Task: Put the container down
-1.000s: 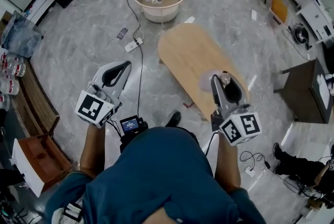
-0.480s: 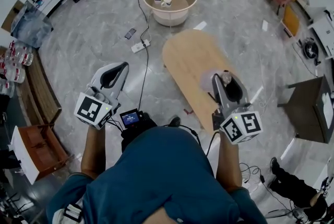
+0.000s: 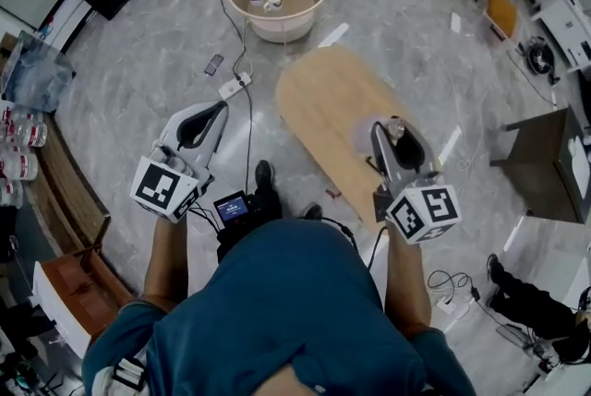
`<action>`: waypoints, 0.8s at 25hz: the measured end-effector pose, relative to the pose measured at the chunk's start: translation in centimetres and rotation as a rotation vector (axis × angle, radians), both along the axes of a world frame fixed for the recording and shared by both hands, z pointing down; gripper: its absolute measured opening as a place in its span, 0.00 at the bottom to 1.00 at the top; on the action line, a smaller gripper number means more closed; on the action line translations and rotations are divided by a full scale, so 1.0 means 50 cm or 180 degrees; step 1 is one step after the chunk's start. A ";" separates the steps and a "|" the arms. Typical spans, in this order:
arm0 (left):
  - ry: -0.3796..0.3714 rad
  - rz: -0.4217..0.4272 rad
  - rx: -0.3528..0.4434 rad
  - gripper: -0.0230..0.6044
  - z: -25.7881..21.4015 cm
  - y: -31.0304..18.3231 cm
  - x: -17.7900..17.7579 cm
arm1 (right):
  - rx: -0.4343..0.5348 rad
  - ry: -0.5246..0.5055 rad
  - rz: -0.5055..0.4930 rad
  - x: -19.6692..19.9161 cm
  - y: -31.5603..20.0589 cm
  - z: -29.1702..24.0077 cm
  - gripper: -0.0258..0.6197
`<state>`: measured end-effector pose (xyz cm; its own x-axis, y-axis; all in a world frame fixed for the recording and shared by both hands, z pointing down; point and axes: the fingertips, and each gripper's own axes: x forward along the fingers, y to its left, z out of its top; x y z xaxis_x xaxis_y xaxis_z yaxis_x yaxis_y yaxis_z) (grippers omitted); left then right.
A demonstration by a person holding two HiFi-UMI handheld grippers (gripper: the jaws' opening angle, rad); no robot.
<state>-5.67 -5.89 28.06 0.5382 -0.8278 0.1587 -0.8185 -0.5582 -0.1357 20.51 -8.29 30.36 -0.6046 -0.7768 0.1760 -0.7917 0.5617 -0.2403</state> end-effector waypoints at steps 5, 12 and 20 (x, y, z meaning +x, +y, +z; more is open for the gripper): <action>0.0054 0.0281 0.0039 0.03 -0.012 -0.107 -0.036 | -0.0041 0.0039 0.0260 -0.038 -0.054 0.001 0.28; 0.0133 0.0640 0.0024 0.03 0.005 -0.232 -0.095 | -0.0036 0.0121 0.0591 -0.100 -0.127 0.010 0.28; 0.0206 0.0928 -0.0020 0.03 0.021 -0.330 -0.153 | -0.0039 0.0165 0.0854 -0.162 -0.210 0.028 0.28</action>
<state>-13.33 -22.41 29.10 0.7623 -0.6358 0.1210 -0.6303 -0.7717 -0.0843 12.39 -18.78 31.77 -0.3674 -0.9056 0.2117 -0.9232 0.3276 -0.2009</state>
